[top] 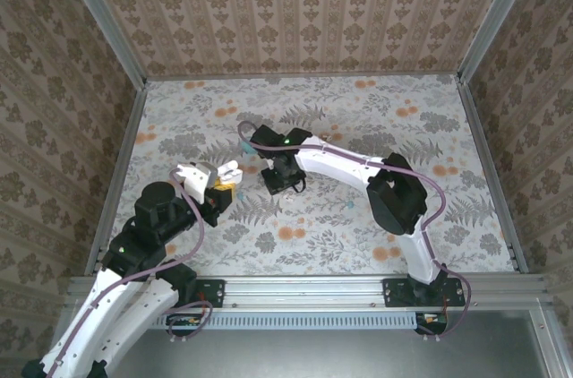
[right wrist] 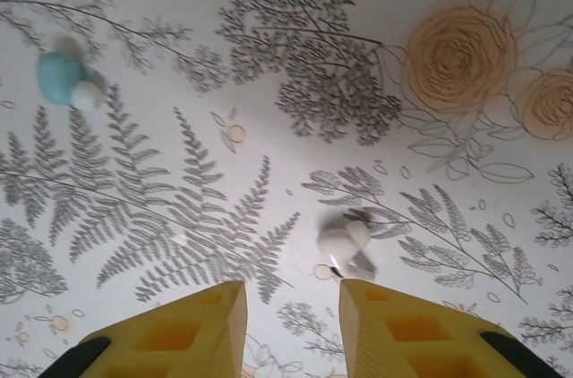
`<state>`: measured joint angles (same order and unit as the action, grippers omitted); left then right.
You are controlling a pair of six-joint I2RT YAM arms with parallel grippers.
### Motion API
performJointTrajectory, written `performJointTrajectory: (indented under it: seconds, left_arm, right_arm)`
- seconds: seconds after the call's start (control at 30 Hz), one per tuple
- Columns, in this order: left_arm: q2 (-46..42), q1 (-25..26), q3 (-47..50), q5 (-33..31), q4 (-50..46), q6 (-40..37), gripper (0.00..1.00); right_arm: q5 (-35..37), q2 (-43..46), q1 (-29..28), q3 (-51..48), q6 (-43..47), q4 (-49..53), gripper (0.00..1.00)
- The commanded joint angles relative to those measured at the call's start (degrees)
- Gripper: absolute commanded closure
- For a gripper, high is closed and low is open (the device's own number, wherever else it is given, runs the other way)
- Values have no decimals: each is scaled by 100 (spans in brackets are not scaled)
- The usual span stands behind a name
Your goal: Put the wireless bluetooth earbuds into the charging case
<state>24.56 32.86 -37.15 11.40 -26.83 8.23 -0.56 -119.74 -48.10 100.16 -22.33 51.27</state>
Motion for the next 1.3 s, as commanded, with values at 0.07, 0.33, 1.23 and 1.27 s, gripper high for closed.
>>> performJointTrajectory:
  seconds: [0.07,0.33,1.23,1.27]
  left_arm:
    - [-129,-25,17,124,45,187,100]
    - [-140,-24,33,118,50,214,100]
    - [-199,-25,31,112,18,254,100]
    - [-191,-25,35,109,35,255,100]
  right_arm:
    - [-732,37,346,-472,106,11,60]
    - [-1556,-15,391,-1242,-92,-804,54]
    - [-1847,695,615,-1680,-787,-1372,55]
    - [-1721,644,622,-1571,-718,-1248,55]
